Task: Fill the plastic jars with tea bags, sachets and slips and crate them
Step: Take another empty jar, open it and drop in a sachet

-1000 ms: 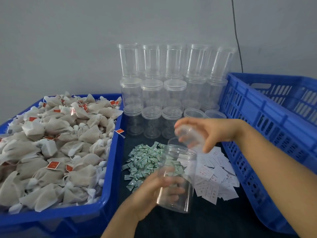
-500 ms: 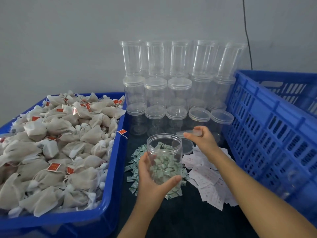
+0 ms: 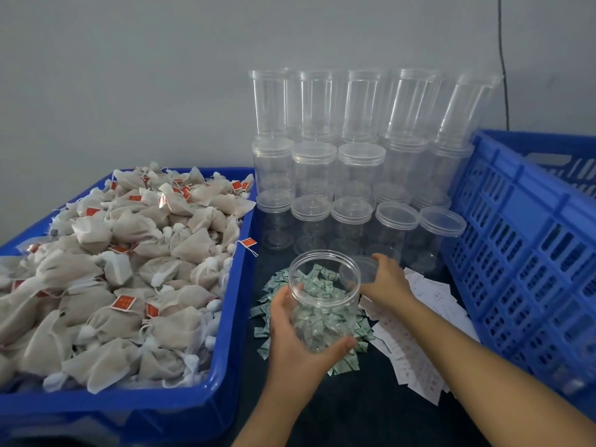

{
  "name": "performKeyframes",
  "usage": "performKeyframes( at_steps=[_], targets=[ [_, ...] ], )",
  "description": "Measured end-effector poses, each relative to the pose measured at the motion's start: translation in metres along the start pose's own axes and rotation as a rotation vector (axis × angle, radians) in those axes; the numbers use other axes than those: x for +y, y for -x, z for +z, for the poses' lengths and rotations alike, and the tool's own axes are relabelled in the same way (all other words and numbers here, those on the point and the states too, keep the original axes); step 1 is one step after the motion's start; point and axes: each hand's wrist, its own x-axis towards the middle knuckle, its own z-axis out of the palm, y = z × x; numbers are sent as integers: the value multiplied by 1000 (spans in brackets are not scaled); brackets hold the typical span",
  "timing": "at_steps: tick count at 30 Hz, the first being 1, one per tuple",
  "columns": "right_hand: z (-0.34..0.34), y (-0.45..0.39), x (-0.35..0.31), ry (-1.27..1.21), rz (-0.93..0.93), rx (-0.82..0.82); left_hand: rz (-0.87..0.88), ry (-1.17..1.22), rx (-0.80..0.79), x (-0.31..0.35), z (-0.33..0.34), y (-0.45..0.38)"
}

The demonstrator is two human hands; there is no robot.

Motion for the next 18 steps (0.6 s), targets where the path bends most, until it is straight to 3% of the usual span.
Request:
performKeyframes(
  at_steps=[3, 5, 8, 11, 15, 18],
  targets=[
    [-10, 6, -15, 20, -35, -27, -6, -5, 15, 1, -1, 2],
    [-23, 21, -31, -125, -94, -29, -23, -18, 45, 3, -1, 2],
    [-44, 66, -55, -634, -217, -274, -25, -70, 108, 12, 0, 3],
    [-52, 106, -71, -717, -395, -500, -29, -135, 141, 30, 0, 4],
    [-48, 122, -88, -743, -459, -471, -8, -284, 25, 62, -13, 9],
    [-38, 128, -88, -770, -468, -407, 4, -608, -113, 89, -53, 10]
  ],
)
